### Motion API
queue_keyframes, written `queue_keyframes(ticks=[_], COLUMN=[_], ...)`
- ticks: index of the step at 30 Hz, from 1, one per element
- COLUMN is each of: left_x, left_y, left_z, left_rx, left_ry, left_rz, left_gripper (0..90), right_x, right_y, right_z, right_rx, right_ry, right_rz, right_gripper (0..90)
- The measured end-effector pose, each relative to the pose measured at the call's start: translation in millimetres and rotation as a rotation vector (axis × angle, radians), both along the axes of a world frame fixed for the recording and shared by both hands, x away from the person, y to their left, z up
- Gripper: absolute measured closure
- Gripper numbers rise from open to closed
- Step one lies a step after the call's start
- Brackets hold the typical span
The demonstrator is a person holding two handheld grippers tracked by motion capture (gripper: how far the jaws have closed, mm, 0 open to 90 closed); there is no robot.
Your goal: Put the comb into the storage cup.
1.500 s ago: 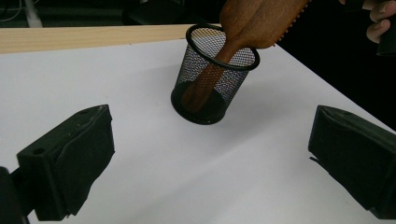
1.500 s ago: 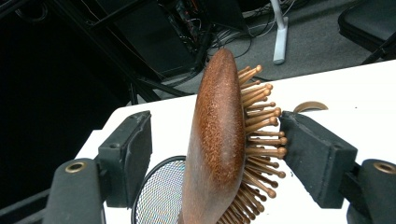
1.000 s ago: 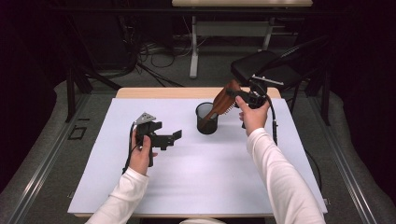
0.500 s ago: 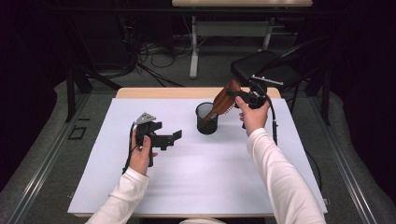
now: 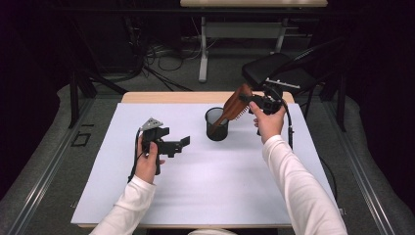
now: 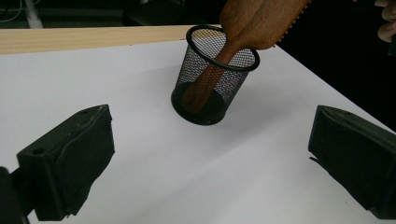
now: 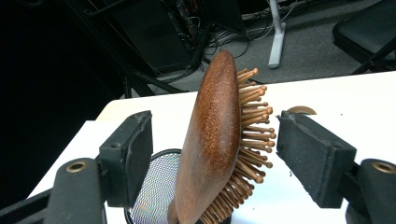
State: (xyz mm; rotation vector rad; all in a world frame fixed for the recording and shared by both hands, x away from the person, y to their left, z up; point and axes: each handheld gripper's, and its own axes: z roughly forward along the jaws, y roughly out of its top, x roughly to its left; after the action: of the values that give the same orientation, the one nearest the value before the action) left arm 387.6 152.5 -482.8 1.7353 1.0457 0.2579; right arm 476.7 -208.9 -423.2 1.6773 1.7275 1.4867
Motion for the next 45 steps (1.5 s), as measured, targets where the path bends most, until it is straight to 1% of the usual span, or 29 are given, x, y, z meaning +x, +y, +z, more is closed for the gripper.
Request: queue_keyframes(ticks=[4, 11, 15, 21, 22, 26, 28, 30, 33, 36, 40, 42, 44, 45], left_x=[0.0, -0.2, -0.1, 0.9, 1.4, 3.6, 4.4, 5.2, 5.0, 3.9, 3.8, 4.1, 4.1, 4.2], left_y=[0.3, 0.9, 1.6, 3.0, 3.5, 5.4, 7.3, 9.3, 11.8, 12.8, 13.3, 14.4, 15.6, 16.0], left_z=[0.2, 0.7, 1.0, 1.7, 2.1, 4.2, 5.2, 5.9, 7.4, 10.2, 15.0, 16.4, 16.9, 16.7], left_rx=[-0.002, -0.003, -0.004, -0.009, -0.009, -0.02, -0.026, -0.023, -0.023, -0.024, -0.032, -0.031, -0.032, -0.034], left_ry=[0.001, 0.001, -0.001, 0.001, 0.001, -0.003, -0.002, -0.001, -0.002, -0.01, -0.018, -0.022, -0.019, -0.018], left_rz=[0.001, 0.002, 0.004, 0.007, 0.009, 0.015, 0.018, 0.022, 0.026, 0.027, 0.023, 0.016, 0.016, 0.017], left_gripper=[0.3, 0.4, 0.4, 0.4, 0.3, 0.4, 0.4, 0.3, 0.4, 0.4, 0.3, 0.4, 0.3, 0.3], right_x=[-2.1, -5.4, -7.8, -11.4, -12.0, -13.8, -15.6, -17.9, -22.5, -26.9, -32.7, -34.9, -37.5, -39.5], right_y=[-1.8, -6.8, -11.4, -18.4, -19.3, -22.0, -22.7, -23.2, -24.5, -24.5, -23.7, -22.5, -20.9, -19.5], right_z=[2.3, 7.4, 10.7, 13.0, 13.8, 17.8, 20.1, 22.5, 26.1, 27.9, 31.6, 33.4, 34.5, 34.9], right_rx=[-0.004, 0.004, -0.006, -0.016, -0.024, -0.026, -0.029, -0.035, -0.027, -0.047, -0.073, -0.083, -0.099, -0.114], right_ry=[-0.006, -0.024, -0.038, -0.032, -0.033, -0.037, -0.035, -0.037, -0.035, -0.003, -0.011, -0.01, -0.01, -0.008], right_rz=[-0.001, -0.003, -0.003, 0.014, 0.014, 0.023, 0.034, 0.043, 0.054, 0.059, 0.092, 0.101, 0.112, 0.117], right_gripper=[26.7, 25.0, 24.1, 20.7, 20.0, 14.7, 14.4, 13.9, 13.7, 13.4, 9.3, 9.0, 8.2, 6.0])
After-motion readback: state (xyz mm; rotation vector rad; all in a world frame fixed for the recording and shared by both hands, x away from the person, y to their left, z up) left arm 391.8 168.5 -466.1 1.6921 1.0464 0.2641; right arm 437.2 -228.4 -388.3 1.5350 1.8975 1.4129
